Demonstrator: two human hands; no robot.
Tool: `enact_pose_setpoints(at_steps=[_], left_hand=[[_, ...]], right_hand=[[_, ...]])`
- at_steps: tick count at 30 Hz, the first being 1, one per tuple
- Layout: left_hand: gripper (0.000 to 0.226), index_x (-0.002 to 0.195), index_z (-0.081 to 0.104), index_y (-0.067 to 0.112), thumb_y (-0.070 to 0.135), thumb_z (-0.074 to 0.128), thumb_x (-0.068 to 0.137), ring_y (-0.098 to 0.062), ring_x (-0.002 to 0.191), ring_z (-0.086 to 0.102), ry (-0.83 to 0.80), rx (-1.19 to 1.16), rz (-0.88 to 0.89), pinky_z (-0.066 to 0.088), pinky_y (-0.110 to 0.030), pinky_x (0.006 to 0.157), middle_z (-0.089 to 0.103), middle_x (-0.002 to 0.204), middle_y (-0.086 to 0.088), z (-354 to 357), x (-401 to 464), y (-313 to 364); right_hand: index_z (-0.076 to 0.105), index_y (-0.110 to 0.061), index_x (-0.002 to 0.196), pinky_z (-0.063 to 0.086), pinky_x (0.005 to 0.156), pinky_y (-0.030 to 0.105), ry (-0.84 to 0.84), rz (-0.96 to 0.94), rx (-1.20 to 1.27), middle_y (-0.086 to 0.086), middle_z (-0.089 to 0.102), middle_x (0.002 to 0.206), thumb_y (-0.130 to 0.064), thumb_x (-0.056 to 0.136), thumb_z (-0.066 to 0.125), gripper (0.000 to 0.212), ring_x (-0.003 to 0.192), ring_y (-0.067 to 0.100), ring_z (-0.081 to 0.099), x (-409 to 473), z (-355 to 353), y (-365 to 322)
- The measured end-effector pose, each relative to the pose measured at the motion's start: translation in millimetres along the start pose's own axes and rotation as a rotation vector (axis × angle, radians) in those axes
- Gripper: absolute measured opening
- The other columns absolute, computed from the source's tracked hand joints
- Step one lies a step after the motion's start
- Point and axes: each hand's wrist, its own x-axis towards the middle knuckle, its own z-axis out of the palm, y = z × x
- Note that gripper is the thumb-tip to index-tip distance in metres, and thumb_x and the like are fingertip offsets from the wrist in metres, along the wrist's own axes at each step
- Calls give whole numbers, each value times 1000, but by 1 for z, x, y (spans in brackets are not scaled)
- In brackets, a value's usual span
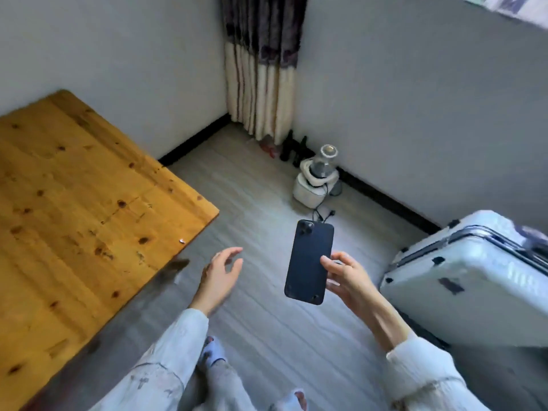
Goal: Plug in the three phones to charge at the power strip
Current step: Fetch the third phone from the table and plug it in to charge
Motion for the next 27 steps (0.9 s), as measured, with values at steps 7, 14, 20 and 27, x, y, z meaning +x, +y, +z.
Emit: enact_pose_setpoints(at_steps=[7,14,20,27], left_hand=[[22,110,61,14,12,50,91,-12,94,58,-363,26,295,39,-19,81,64,105,3,173,-57,157],[19,105,62,11,9,48,92,-19,87,62,-798,-8,495,47,-28,76,67,97,-5,346,-140,290],[17,106,59,13,14,48,93,-20,91,63,-1181,70,632,49,-32,84,66,102,-7,506,-229,359],[18,107,60,10,12,49,92,-18,81,62,-1476,157,681,47,-8,60,66,93,-5,686,-321,402]], right_hand=[[58,-10,84,53,67,27,331,-163,169,10,64,90,-12,89,56,6,80,22,64,-120,-213,20],[58,-9,94,52,72,31,773,-261,437,6,65,97,-14,90,54,7,86,21,63,-246,-373,75],[54,-12,86,43,63,28,1101,-307,678,4,64,89,-10,89,54,4,75,17,59,-336,-482,137],[57,-11,83,44,56,24,1375,-339,899,5,64,83,-9,88,56,5,64,14,60,-408,-605,197]])
